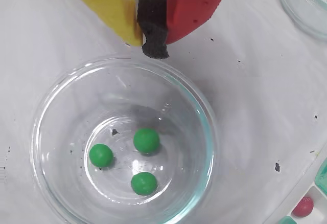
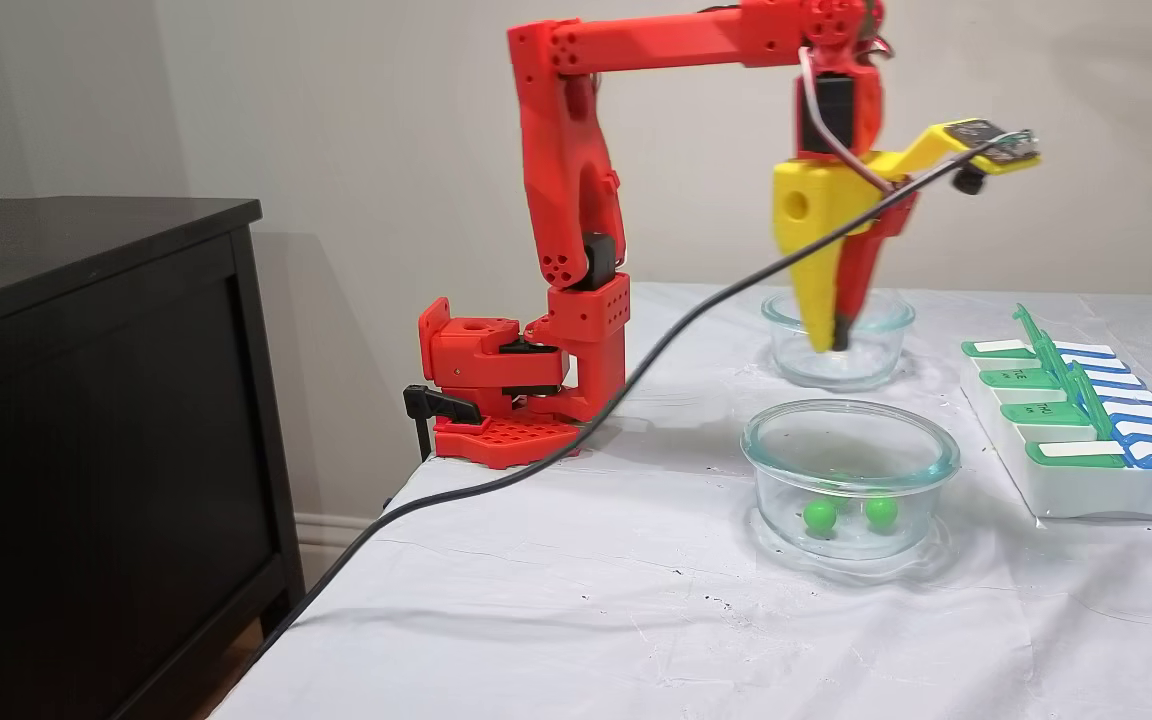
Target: Sort medicines into box.
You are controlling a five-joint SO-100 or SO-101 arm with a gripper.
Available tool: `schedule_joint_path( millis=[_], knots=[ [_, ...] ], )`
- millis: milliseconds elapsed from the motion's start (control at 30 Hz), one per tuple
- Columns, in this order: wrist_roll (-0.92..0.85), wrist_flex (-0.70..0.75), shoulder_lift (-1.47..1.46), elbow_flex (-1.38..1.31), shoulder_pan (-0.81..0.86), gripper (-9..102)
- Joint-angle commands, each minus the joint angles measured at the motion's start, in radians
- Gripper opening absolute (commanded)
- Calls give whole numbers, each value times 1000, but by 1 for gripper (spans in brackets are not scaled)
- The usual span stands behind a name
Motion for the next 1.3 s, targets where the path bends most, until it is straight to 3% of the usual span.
schedule_joint_path(
  millis=[0,267,367,467,633,900,1267],
  knots=[
    [-31,-20,169,28,32,0],
    [-23,-147,422,279,114,0],
    [-135,-112,500,364,164,0],
    [-77,-156,538,420,176,0],
    [-12,-178,402,342,164,0],
    [106,-380,270,354,175,0],
    [331,-365,0,249,170,0]
  ],
)
